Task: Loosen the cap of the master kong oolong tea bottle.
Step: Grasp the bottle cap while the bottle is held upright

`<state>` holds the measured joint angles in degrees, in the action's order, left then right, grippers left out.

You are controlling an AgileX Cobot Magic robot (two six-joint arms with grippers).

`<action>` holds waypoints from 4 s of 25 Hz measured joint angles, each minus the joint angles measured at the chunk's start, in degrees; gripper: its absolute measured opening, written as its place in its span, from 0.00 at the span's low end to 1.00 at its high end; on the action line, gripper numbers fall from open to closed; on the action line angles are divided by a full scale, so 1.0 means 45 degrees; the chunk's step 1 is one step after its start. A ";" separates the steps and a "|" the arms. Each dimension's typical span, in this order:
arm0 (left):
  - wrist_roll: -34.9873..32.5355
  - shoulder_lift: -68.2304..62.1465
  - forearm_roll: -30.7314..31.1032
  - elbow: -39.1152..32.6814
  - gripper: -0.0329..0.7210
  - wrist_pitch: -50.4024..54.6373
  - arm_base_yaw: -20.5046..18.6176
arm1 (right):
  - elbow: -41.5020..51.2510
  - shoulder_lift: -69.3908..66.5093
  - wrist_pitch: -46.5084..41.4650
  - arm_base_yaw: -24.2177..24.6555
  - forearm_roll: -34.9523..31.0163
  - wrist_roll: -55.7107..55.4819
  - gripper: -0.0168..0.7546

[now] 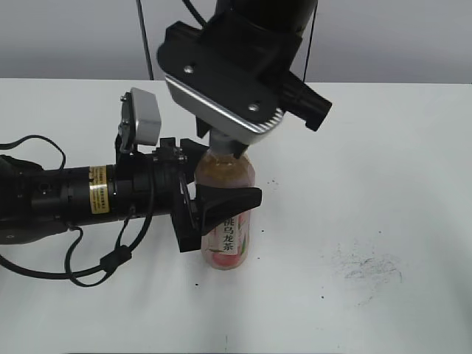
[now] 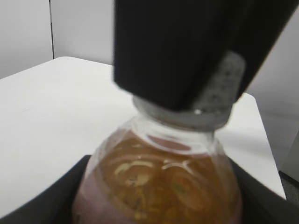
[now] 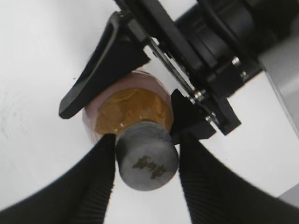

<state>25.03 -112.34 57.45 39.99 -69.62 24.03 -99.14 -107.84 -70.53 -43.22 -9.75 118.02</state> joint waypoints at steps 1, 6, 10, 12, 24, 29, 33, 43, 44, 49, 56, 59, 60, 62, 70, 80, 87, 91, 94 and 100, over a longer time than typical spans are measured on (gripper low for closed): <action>0.0012 0.0000 0.0000 0.0000 0.64 0.0000 0.0000 | 0.0000 0.0000 0.0080 0.0000 0.0000 -0.0942 0.54; 0.0012 0.0000 0.0008 0.0000 0.64 -0.0012 0.0000 | 0.0000 -0.0024 0.0104 0.0000 0.0210 -0.7520 0.83; 0.0012 0.0000 -0.0004 0.0000 0.64 -0.0012 0.0000 | 0.0000 -0.0024 0.0104 0.0000 0.0267 -1.3270 0.75; 0.0012 0.0000 -0.0004 0.0000 0.64 -0.0012 0.0000 | 0.0000 -0.0024 0.0104 0.0000 0.0267 -1.6072 0.73; 0.0012 0.0000 -0.0004 0.0000 0.64 -0.0012 0.0000 | 0.0000 -0.0024 0.0104 0.0000 0.0302 -2.7368 0.66; 0.0012 0.0000 -0.0015 0.0000 0.64 -0.0012 0.0000 | 0.0000 -0.0024 0.0104 0.0000 0.0573 -2.8370 0.56; 0.0012 0.0000 -0.0042 0.0000 0.64 0.0002 0.0000 | 0.0000 -0.0024 0.0151 -0.0024 0.0467 -2.7929 0.40; 0.0012 0.0000 -0.0094 0.0000 0.64 0.0014 0.0000 | 0.0000 -0.0024 0.0295 -0.0021 0.0352 -2.1476 0.39; 0.0012 0.0000 -0.0094 0.0000 0.64 0.0014 0.0000 | 0.0000 -0.0024 0.0295 -0.0021 0.0328 -2.0409 0.39; 0.0012 0.0000 -0.0094 0.0000 0.64 0.0014 0.0000 | 0.0000 -0.0024 0.0295 -0.0021 0.0165 -1.5487 0.38; 0.0012 0.0000 -0.0080 0.0000 0.64 0.0014 0.0000 | 0.0000 -0.0024 0.0162 -0.0021 0.0029 -0.9304 0.38; 0.0012 0.0000 -0.0080 0.0000 0.64 0.0014 0.0000 | 0.0000 -0.0012 0.0072 -0.0021 -0.0038 -0.6315 0.38; 0.0012 0.0000 -0.0080 0.0000 0.64 0.0014 0.0000 | 0.0000 -0.0012 0.0057 -0.0021 -0.0047 -0.5335 0.38; 0.0012 0.0000 -0.0080 0.0000 0.64 0.0026 0.0000 | 0.0000 -0.0012 0.0014 -0.0021 -0.0051 -0.3571 0.38; 0.0012 0.0000 -0.0080 0.0000 0.64 0.0026 0.0000 | -0.0014 -0.0012 -0.0036 -0.0021 0.0172 0.2679 0.39; 0.0024 0.0000 -0.0013 0.0000 0.64 0.0002 0.0000 | -0.0014 -0.0024 0.0101 -0.0021 0.0136 -0.2118 0.66; 0.0024 0.0000 -0.0008 0.0000 0.64 -0.0009 0.0000 | -0.0014 -0.0024 0.0101 -0.0021 0.0201 -1.2900 0.74; 0.0024 0.0000 -0.0008 0.0000 0.64 -0.0009 0.0000 | -0.0014 -0.0024 0.0101 -0.0021 0.0201 -1.8612 0.74; 0.0024 0.0000 -0.0008 0.0000 0.64 -0.0009 0.0000 | -0.0014 -0.0024 0.0101 -0.0021 0.0201 -2.2080 0.74; 0.0024 0.0000 -0.0008 0.0000 0.64 -0.0009 0.0000 | -0.0014 0.0025 0.0101 -0.0021 0.0155 -2.5499 0.66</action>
<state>25.13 -112.34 57.42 39.99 -69.66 24.03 -99.20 -107.73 -70.08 -43.32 -9.06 3.27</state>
